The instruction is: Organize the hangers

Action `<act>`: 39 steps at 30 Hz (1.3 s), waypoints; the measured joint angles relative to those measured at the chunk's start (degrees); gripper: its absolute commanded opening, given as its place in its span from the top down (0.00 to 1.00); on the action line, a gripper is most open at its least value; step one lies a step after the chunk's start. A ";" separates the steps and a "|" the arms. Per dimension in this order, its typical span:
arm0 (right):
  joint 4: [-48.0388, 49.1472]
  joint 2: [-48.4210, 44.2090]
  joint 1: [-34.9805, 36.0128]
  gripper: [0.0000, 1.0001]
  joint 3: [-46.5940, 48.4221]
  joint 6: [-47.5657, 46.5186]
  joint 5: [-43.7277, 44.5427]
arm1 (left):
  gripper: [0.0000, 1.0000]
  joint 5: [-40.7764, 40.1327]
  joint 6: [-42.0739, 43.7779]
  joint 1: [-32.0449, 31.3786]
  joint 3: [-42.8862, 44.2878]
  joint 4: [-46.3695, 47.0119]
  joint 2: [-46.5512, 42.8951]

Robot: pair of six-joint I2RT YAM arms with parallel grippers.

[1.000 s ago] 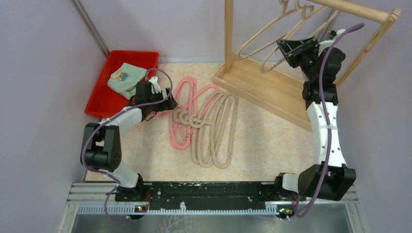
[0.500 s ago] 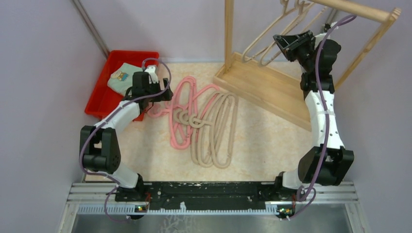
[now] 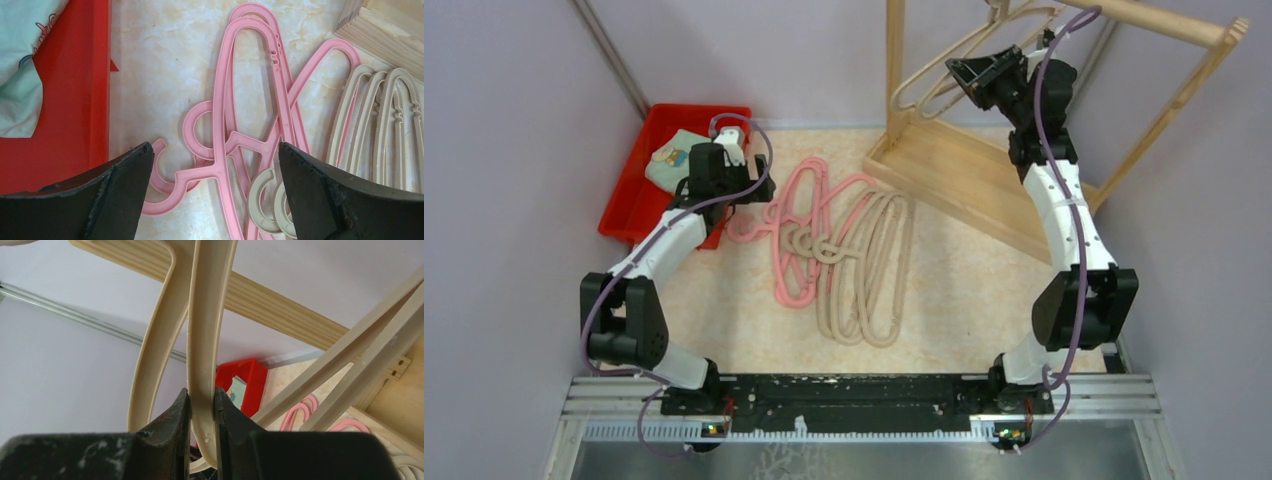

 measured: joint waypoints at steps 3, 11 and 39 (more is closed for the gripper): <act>0.59 0.83 0.50 1.00 0.61 0.44 0.70 | 0.00 -0.39 0.44 0.00 0.00 0.00 -0.15; -1.25 9.79 3.80 1.00 10.97 0.61 1.20 | 0.00 -1.46 1.42 0.00 0.00 0.00 -0.15; -8.00 26.25 11.87 0.54 32.06 3.02 2.84 | 0.00 -5.07 3.39 0.35 -0.11 -0.13 -0.48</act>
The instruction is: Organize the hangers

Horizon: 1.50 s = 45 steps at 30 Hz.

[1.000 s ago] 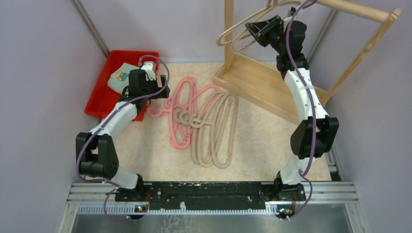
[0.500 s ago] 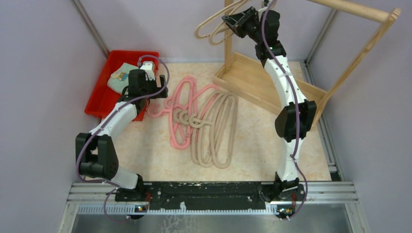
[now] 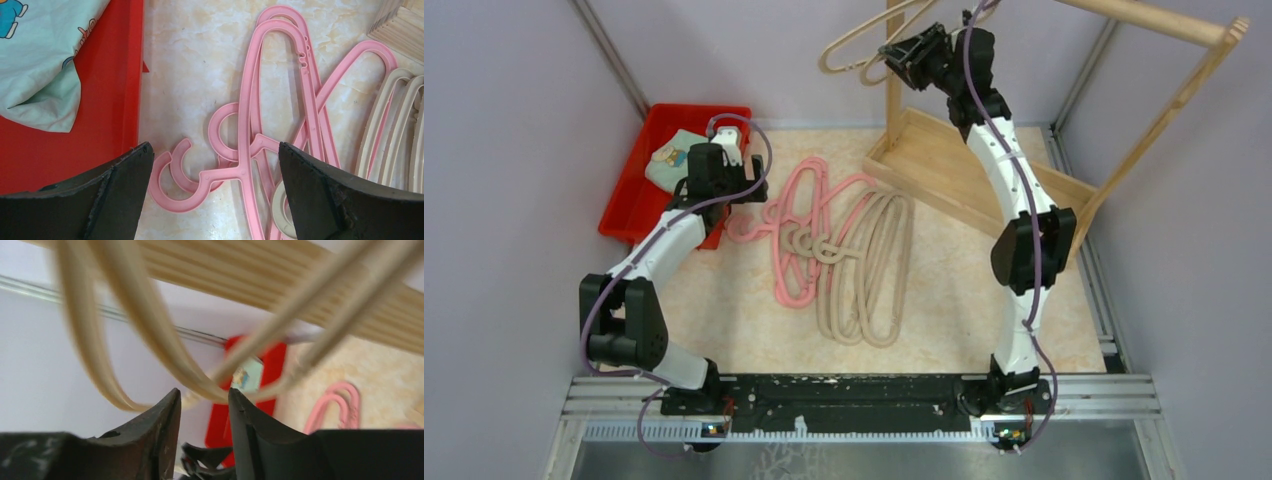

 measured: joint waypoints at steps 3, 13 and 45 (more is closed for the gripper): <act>-5.11 -1.20 0.24 0.44 -3.82 -1.64 0.94 | 0.00 -0.02 0.00 0.02 -0.04 -0.02 0.00; -15.06 -9.97 0.37 0.23 -15.85 -7.48 4.09 | 0.00 0.00 -0.22 0.04 -0.63 -0.22 -0.98; -23.69 -32.09 40.00 0.33 -67.21 -28.87 28.63 | 0.00 5.57 -3.34 0.04 -3.34 -1.53 -2.97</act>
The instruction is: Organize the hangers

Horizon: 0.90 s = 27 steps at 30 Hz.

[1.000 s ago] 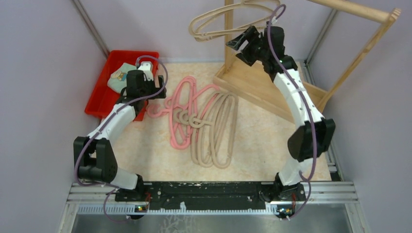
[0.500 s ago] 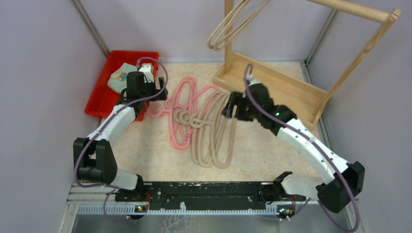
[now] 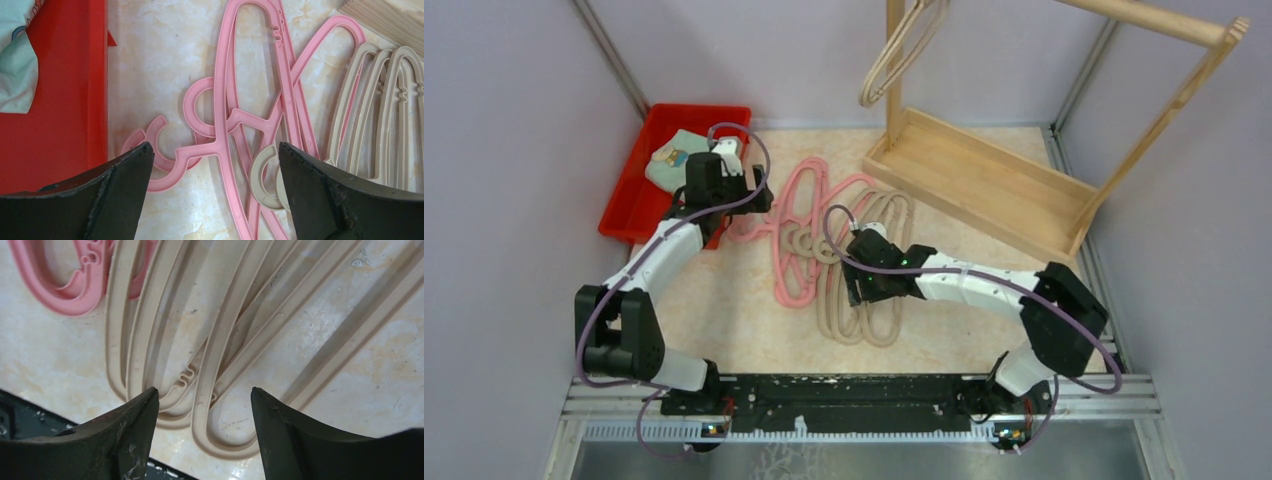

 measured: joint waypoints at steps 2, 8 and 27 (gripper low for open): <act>1.60 2.93 0.00 0.35 0.13 -0.13 1.03 | 0.00 0.07 0.02 0.00 -0.98 -0.11 -0.85; 3.89 11.52 0.00 0.47 1.86 -0.98 3.98 | 0.00 0.04 0.04 0.00 -3.82 -0.20 -4.57; 0.26 -2.12 -0.15 1.00 -1.09 -0.07 7.78 | 0.00 -0.28 0.04 0.00 -5.38 -0.24 -6.25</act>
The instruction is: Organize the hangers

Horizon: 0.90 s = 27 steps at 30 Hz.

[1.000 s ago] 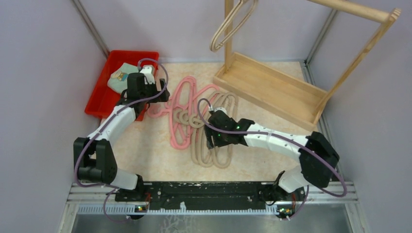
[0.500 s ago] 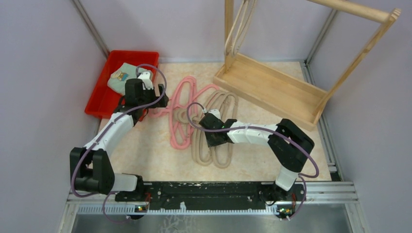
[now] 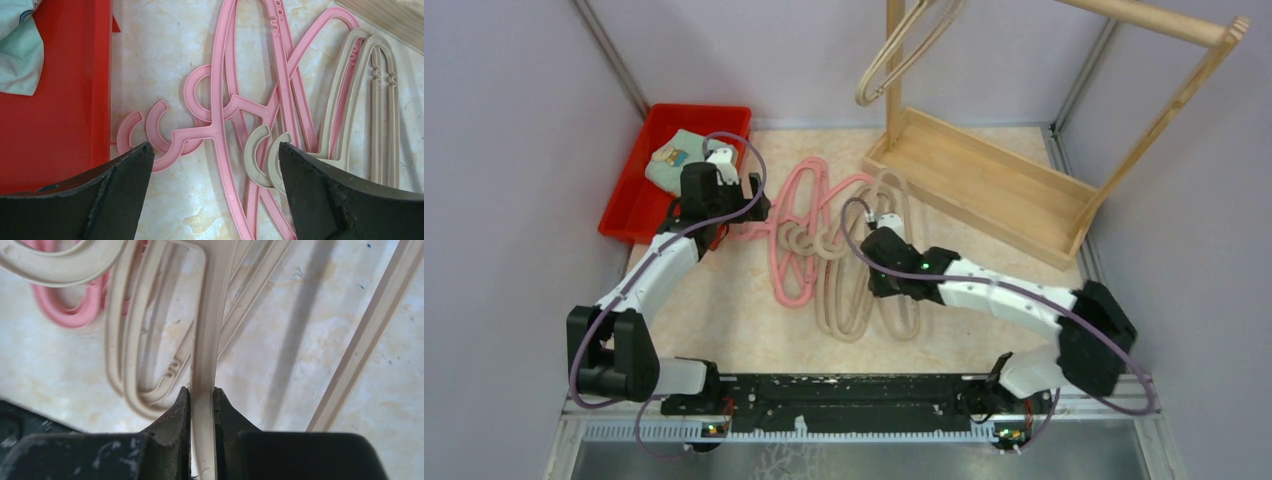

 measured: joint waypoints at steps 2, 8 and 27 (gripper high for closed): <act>-1.64 -7.37 -0.22 1.00 -1.46 0.76 -0.79 | 0.00 -0.11 0.02 0.00 -0.04 -0.04 -0.04; -9.16 -29.75 -1.40 1.00 -3.67 5.66 -1.92 | 0.00 -0.81 0.02 0.00 -0.13 -0.17 -0.37; -2.67 -7.56 -36.35 1.00 37.86 4.90 -25.92 | 0.00 -1.18 0.02 0.00 1.53 -0.17 0.22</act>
